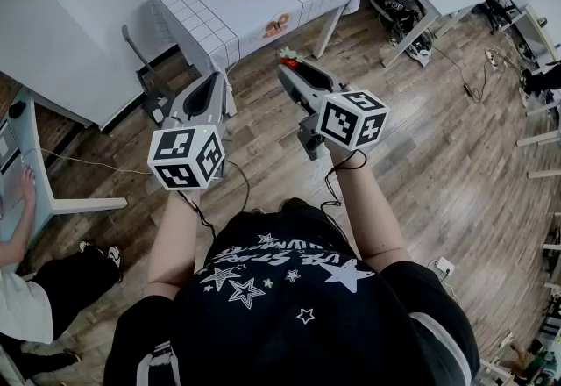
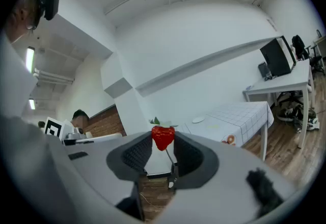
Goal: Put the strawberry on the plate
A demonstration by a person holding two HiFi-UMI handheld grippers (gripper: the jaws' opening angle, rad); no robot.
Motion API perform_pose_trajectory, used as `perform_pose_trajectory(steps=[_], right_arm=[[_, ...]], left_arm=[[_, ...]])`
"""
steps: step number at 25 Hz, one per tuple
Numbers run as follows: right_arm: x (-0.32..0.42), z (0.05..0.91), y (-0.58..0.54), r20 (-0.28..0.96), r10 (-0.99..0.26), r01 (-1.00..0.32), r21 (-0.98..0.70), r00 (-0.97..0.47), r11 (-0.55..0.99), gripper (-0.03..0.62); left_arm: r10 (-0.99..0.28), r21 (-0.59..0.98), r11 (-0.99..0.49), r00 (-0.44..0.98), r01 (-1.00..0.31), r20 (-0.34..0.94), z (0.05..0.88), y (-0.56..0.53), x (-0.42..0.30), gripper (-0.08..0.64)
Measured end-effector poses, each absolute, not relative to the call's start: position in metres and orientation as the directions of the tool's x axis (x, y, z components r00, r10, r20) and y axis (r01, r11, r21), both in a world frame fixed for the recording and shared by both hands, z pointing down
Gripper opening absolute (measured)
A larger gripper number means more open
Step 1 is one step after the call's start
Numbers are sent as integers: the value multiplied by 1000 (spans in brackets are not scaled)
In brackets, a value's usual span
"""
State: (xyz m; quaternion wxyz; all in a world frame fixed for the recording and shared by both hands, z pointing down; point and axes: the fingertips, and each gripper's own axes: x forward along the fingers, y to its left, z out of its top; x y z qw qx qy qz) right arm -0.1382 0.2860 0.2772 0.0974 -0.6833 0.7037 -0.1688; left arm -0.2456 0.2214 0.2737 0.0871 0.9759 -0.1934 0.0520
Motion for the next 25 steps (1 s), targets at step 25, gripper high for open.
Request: perform_pose_trajectory(steps=[25], right_arm=[[-178,297,257,171,-982,-935,-355,-81,15,141]], left_arm=[[-367,201,-896,915,-397,171,300,192,-273,8]])
